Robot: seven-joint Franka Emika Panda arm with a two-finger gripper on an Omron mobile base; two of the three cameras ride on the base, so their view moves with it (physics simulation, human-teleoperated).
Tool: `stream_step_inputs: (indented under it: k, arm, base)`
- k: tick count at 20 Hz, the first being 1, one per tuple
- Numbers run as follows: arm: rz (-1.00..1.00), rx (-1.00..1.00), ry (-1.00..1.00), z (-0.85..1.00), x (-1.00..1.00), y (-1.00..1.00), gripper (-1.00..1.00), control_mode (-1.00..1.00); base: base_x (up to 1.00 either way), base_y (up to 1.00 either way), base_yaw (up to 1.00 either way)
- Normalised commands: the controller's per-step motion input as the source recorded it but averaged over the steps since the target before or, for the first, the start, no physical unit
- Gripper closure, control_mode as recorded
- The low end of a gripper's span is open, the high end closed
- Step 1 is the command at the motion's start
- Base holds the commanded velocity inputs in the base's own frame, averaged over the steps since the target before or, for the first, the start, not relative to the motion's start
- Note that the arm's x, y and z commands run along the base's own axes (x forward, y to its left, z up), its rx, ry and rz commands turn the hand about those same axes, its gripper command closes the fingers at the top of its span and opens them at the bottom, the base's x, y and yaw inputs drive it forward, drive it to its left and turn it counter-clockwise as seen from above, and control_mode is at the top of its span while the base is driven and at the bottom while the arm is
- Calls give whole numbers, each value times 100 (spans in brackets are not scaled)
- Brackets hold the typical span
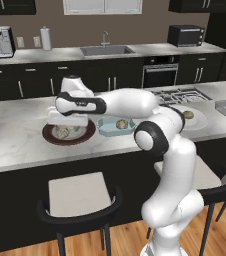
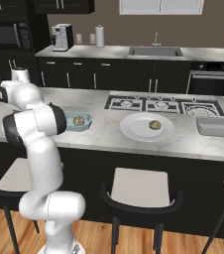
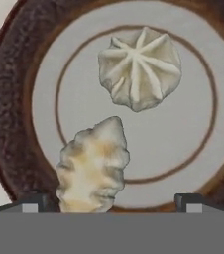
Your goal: Place two dumplings into each of the tupperware containers and then place the containers in the fridge.
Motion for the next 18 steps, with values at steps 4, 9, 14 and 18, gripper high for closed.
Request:
stream_step_inputs:
  k: [4, 9, 14, 18]
  arm:
    - [-3, 0, 0, -10, 29, 18, -100, -100]
    - [-4, 0, 0, -9, 33, 11, -100, -100]
    - [-6, -2, 0, -12, 3, 6, -100, -100]
    - [-9, -1, 0, -14, -9, 0, -100, -100]
  base:
    - [0, 0, 0]
    - [0, 0, 0]
    - [0, 0, 0]
    - [0, 0, 0]
